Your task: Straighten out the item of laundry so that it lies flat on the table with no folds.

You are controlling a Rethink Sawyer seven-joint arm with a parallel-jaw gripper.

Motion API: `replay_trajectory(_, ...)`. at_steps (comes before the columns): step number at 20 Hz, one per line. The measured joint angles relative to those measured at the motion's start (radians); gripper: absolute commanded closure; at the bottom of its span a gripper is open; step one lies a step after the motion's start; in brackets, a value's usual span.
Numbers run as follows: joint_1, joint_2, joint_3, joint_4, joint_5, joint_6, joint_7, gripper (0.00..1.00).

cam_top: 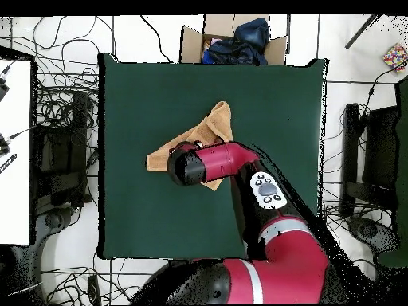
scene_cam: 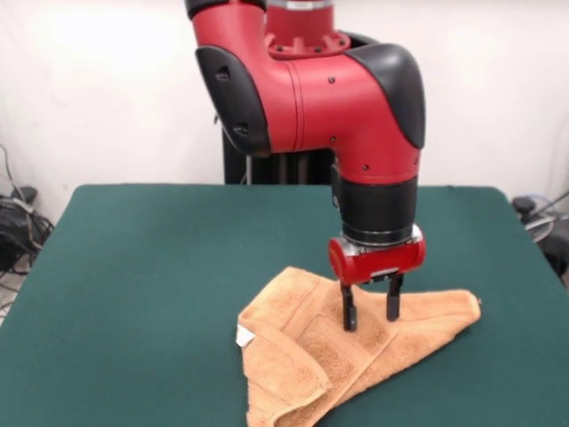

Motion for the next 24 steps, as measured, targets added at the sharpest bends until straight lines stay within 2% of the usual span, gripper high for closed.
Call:
replay_trajectory(10,0.068,0.018,-0.082,0.026,0.0,-0.111,0.0,0.0)
replay_trajectory(24,0.103,0.055,-0.131,0.026,0.001,-0.193,0.0,0.0)
